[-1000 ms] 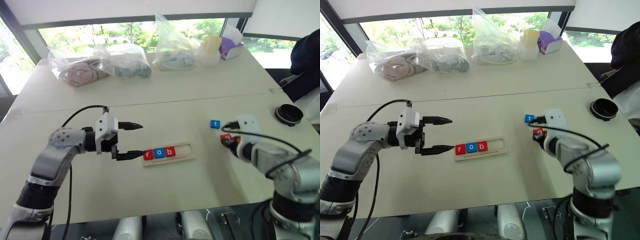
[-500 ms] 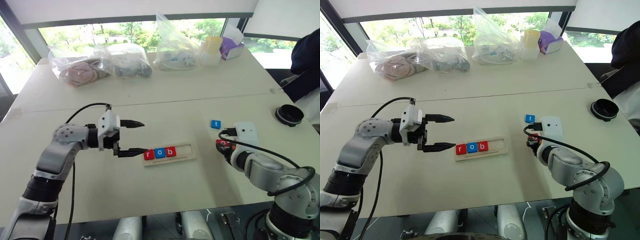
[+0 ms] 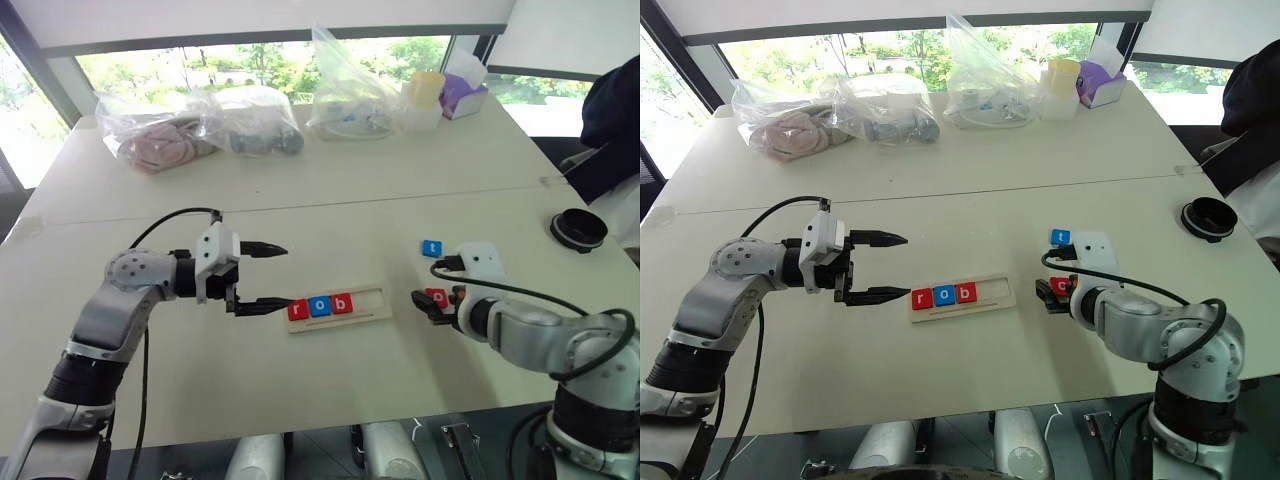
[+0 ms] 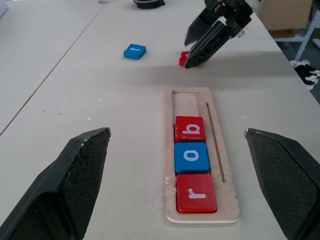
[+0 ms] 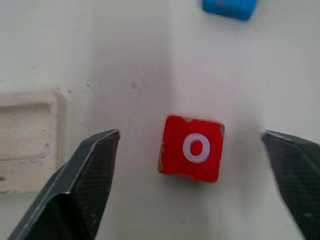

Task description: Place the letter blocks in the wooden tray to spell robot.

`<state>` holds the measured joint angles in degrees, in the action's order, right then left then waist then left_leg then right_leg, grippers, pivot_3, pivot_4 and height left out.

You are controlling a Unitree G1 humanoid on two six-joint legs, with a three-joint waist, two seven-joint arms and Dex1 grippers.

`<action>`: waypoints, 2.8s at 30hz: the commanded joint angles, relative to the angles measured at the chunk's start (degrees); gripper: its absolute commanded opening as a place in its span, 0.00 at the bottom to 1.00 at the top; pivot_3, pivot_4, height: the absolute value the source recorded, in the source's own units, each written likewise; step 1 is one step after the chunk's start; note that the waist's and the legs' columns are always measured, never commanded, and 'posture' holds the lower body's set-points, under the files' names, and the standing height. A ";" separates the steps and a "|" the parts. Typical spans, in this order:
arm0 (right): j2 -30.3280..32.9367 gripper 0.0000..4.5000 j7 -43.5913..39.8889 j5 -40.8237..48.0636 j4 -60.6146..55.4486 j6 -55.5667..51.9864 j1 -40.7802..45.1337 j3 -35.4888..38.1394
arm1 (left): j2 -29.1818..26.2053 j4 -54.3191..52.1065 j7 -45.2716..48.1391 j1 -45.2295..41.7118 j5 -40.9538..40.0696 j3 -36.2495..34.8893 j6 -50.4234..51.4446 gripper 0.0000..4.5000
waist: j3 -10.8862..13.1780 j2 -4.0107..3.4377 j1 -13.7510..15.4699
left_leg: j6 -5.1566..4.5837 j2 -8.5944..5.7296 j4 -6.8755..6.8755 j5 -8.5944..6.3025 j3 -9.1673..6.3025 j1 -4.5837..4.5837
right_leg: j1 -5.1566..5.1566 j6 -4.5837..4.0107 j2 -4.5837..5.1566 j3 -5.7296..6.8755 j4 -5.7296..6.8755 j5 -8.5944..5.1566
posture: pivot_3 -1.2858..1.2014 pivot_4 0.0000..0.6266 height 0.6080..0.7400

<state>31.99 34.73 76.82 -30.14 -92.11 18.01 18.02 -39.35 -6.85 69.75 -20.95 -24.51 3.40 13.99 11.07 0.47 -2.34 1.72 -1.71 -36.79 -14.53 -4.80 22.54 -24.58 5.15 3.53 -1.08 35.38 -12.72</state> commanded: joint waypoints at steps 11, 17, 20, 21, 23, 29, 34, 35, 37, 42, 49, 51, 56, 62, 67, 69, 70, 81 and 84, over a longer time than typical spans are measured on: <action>43.87 0.99 -80.93 -55.94 10.38 73.03 -5.00 -33.87 | 0.25 -0.88 -0.65 -0.69 0.26 -0.97 -2.10 1.00 | 0.11 0.15 0.12 | -0.12 -0.09 0.47 -0.10 0.22 -0.06 | -0.02 0.17 0.04 0.08 -0.45 -0.04 | 0.52 0.24 1.00; 34.77 0.99 -90.14 -60.83 25.48 82.23 -2.42 -33.11 | -0.23 -1.89 -0.89 -0.21 -0.05 -1.32 -1.61 1.00 | 0.16 0.25 -0.02 | -0.11 0.01 0.43 -0.09 0.27 -0.17 | -0.02 0.08 0.04 -0.08 -0.28 0.07 | 0.52 0.24 1.00; 30.80 0.99 -93.17 -59.47 29.89 80.24 -0.83 -31.22 | -0.47 -2.91 -1.02 0.11 -0.49 -1.37 -0.97 1.00 | 0.16 0.25 -0.04 | -0.11 0.07 0.39 -0.09 0.25 -0.21 | 0.00 -0.04 -0.04 -0.07 -0.23 0.15 | 0.52 0.24 1.00; 29.90 0.99 -94.15 -59.06 30.66 79.43 -0.51 -30.62 | -0.53 -3.32 -1.11 0.26 -0.65 -1.39 -0.74 1.00 | 0.15 0.25 -0.04 | -0.11 0.08 0.36 -0.08 0.25 -0.21 | 0.01 -0.15 -0.05 -0.08 -0.23 0.21 | 0.52 0.24 1.00; 28.63 0.99 -95.82 -59.18 31.77 78.58 -0.09 -29.83 | -0.66 -3.94 -1.27 0.51 -0.83 -1.44 -0.40 1.00 | 0.15 0.25 -0.02 | -0.11 0.09 0.31 -0.08 0.25 -0.21 | 0.03 -0.19 -0.07 -0.07 -0.20 0.24 | 0.52 0.24 1.00; 26.60 0.99 -98.55 -61.19 33.41 77.04 0.03 -28.61 | -0.85 -4.51 -1.46 0.74 -0.80 -1.66 0.18 1.00 | 0.15 0.25 0.13 | -0.11 0.09 0.23 -0.08 0.24 -0.21 | 0.05 -0.18 -0.08 -0.07 -0.15 0.25 | 0.52 0.24 1.00; 25.22 0.69 -99.05 -62.44 34.31 77.39 0.90 -27.57 | -0.86 -4.72 -1.62 0.63 -0.71 -1.67 0.44 1.00 | 0.15 0.25 0.11 | -0.11 0.09 0.20 -0.08 0.25 -0.21 | 0.07 -0.15 -0.07 -0.08 -0.15 0.28 | 0.52 0.24 1.00; 24.98 0.57 -99.27 -62.44 34.08 77.09 1.13 -27.29 | -0.86 -4.82 -1.67 0.66 -0.72 -1.66 0.50 1.00 | 0.15 0.24 0.11 | -0.11 0.09 0.18 -0.08 0.25 -0.21 | 0.07 -0.16 -0.08 -0.08 -0.14 0.29 | 0.52 0.24 1.00; 24.59 0.34 -99.59 -62.41 33.35 76.44 1.67 -26.81 | -0.86 -5.02 -1.75 0.74 -0.73 -1.66 0.59 1.00 | 0.15 0.24 0.18 | -0.11 0.09 0.08 -0.08 0.26 -0.21 | 0.08 -0.16 -0.07 -0.08 -0.09 0.30 | 0.52 0.24 1.00; 24.52 0.25 -101.27 -63.18 30.90 76.04 4.48 -26.83 | -0.85 -5.23 -1.93 0.80 -0.71 -1.61 0.75 1.00 | 0.16 0.23 0.32 | -0.11 0.08 -0.14 -0.08 0.25 -0.16 | 0.10 -0.15 -0.07 -0.08 0.01 0.31 | 0.52 0.24 1.00; 21.85 0.25 -110.71 -65.95 22.26 76.53 14.67 -35.25 | -0.74 -5.52 -2.43 0.85 -0.76 -1.62 0.95 1.00 | 0.16 0.23 0.04 | -0.11 0.15 -0.20 -0.08 0.18 -0.18 | 0.09 -0.13 -0.18 -0.04 0.12 0.34 | 0.52 0.24 1.00; 19.62 0.25 -111.40 -67.62 23.45 76.99 16.65 -37.43 | -0.66 -5.70 -2.71 0.85 -0.80 -1.59 1.09 1.00 | 0.16 0.23 0.29 | -0.10 0.18 -0.19 -0.09 0.14 -0.17 | 0.10 -0.14 -0.21 -0.01 0.11 0.34 | 0.52 0.24 1.00; 13.67 0.25 -112.12 -71.50 28.54 78.49 21.03 -41.44 | -0.94 -7.21 -3.48 1.90 -1.13 -2.21 1.66 1.00 | 0.16 0.23 0.84 | -0.10 0.11 -0.27 -0.08 0.19 -0.13 | 0.10 -0.17 -0.12 -0.05 0.09 0.37 | 0.52 0.24 1.00; 11.20 0.25 -113.82 -74.21 34.04 81.77 22.69 -42.81 | -1.77 -8.62 -4.13 3.40 -1.39 -3.23 2.24 1.00 | 0.16 0.23 1.63 | -0.10 0.12 -0.26 -0.08 0.16 -0.14 | 0.10 -0.20 -0.14 -0.02 0.10 0.39 | 0.52 0.24 1.00; 10.18 0.25 -114.66 -74.46 35.01 80.93 22.53 -42.37 | -1.66 -9.54 -4.56 4.13 -1.32 -3.57 2.70 1.00 | 0.16 0.23 1.56 | -0.09 0.10 -0.27 -0.08 0.18 -0.14 | 0.10 -0.21 -0.12 -0.03 0.10 0.40 | 0.52 0.24 1.00; 9.99 0.25 -114.73 -74.64 34.96 80.93 22.31 -42.35 | -1.57 -9.79 -4.73 4.23 -1.28 -3.55 2.86 1.00 | 0.16 0.23 1.52 | -0.09 0.11 -0.26 -0.08 0.17 -0.14 | 0.10 -0.21 -0.13 -0.03 0.11 0.40 | 0.52 0.24 1.00; 9.91 0.25 -114.78 -74.79 35.02 80.95 22.29 -42.39 | -1.54 -9.77 -4.76 4.25 -1.26 -3.55 2.83 1.00 | 0.16 0.23 1.51 | -0.09 0.12 -0.26 -0.08 0.17 -0.14 | 0.09 -0.21 -0.14 -0.03 0.13 0.40 | 0.52 0.24 1.00; 9.24 0.25 -115.06 -75.42 35.46 79.92 22.21 -42.15 | -1.33 -9.46 -4.88 4.03 -1.25 -3.39 2.65 1.00 | 0.16 0.23 1.53 | -0.09 0.12 -0.27 -0.08 0.17 -0.15 | 0.09 -0.22 -0.15 -0.03 0.15 0.41 | 0.52 0.24 1.00; 9.15 0.25 -114.81 -75.64 35.92 80.10 22.16 -42.15 | -1.31 -9.40 -4.88 4.04 -1.26 -3.38 2.66 1.00 | 0.16 0.23 1.53 | -0.09 0.12 -0.27 -0.08 0.17 -0.15 | 0.09 -0.22 -0.15 -0.03 0.15 0.41 | 0.52 0.24 1.00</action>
<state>41.49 -80.14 1.06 5.97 -12.22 39.64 -25.42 -40.56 -14.83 64.99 -16.50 -24.52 1.06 17.01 11.23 0.70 -0.81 1.63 -1.59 -37.06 -14.60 -4.63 22.39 -24.49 4.93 3.38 -1.11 35.53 -12.31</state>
